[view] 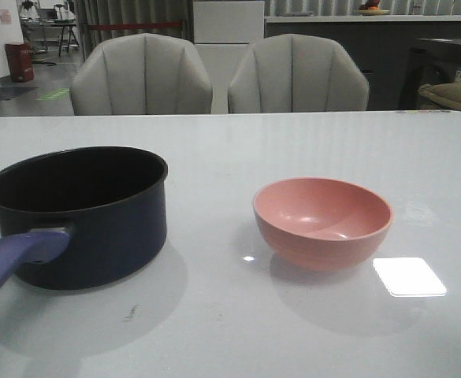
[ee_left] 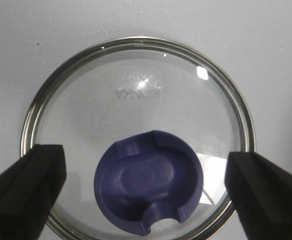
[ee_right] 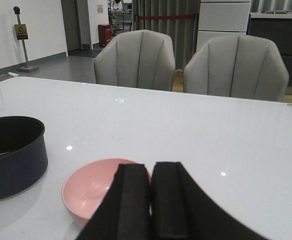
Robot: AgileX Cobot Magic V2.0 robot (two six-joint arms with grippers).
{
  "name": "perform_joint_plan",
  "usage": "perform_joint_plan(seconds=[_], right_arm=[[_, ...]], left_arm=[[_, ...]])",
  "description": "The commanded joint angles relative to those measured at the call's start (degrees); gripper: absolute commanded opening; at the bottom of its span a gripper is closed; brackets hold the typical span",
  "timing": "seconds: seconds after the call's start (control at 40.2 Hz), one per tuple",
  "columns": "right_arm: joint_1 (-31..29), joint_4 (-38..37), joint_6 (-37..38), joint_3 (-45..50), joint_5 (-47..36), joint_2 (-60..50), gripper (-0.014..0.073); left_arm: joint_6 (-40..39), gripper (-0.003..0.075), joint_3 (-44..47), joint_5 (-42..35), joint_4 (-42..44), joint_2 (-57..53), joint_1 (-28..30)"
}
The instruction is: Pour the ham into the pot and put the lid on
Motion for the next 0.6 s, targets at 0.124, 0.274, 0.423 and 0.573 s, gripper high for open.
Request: perform_joint_plan(seconds=[0.124, 0.274, 0.423, 0.573], right_arm=[[-0.05, 0.31, -0.55, -1.61, -4.79, 0.47, 0.0150], [-0.05, 0.31, -0.55, -1.61, -4.79, 0.47, 0.0150], [-0.05, 0.31, -0.55, -1.61, -4.79, 0.47, 0.0150], [-0.05, 0.31, -0.55, -1.61, -4.79, 0.47, 0.0150]], left_arm=[[-0.58, 0.0691, -1.72, 0.40, -0.31, 0.51, -0.32], [-0.58, 0.0690, -1.72, 0.39, -0.31, 1.68, -0.32], [-0.58, 0.0594, -1.72, 0.03, -0.31, 1.76, -0.32], [-0.58, 0.0435, -1.72, 0.03, -0.31, 1.76, -0.32]])
